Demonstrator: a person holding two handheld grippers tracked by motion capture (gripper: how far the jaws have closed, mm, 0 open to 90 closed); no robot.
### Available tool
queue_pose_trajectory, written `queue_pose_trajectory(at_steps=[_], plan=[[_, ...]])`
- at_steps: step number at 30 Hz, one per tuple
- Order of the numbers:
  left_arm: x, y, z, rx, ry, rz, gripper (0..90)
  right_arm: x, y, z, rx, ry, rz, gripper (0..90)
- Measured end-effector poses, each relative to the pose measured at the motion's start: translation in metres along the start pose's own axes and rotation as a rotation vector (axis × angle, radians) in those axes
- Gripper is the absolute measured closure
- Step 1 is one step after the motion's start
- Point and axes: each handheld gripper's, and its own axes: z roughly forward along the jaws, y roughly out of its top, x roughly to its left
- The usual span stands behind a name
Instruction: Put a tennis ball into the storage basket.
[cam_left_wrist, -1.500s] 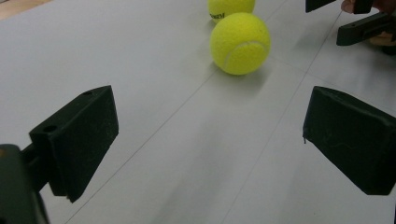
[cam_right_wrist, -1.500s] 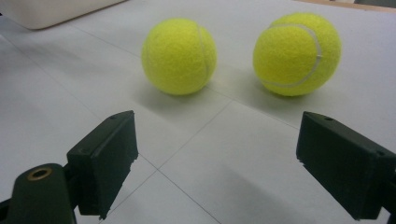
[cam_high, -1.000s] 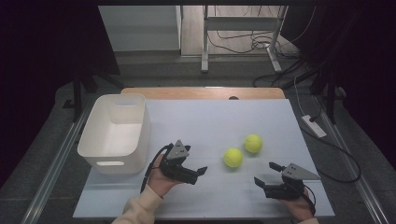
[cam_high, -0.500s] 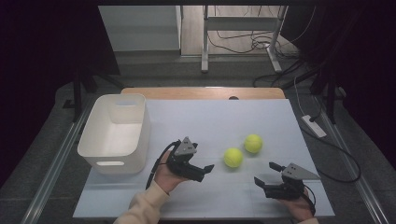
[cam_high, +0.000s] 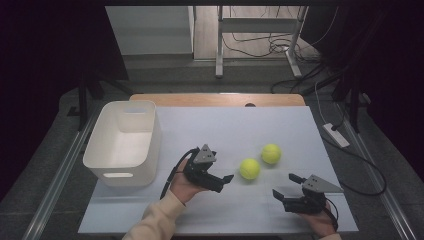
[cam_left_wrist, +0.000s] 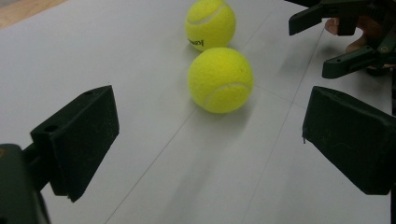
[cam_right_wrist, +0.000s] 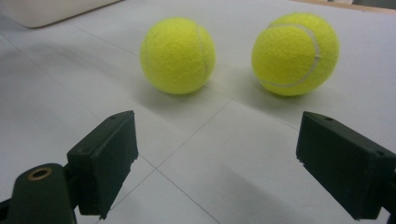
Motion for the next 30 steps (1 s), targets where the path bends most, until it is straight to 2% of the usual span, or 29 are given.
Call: queue_pose_trajectory(at_steps=[13, 27, 30], plan=[[0.004, 0.005, 0.005, 0.0, -0.016, -0.009, 4.3, 0.003, 0.005, -0.002, -0.024, -0.005, 0.005, 12.7], [0.006, 0.014, 0.021, 0.02, -0.035, -0.007, 4.3, 0.006, 0.008, -0.001, -0.035, 0.0, 0.007, 12.7], [0.008, 0.015, 0.025, 0.025, -0.043, -0.013, 4.2, 0.005, 0.009, -0.002, -0.038, -0.002, 0.02, 12.7]])
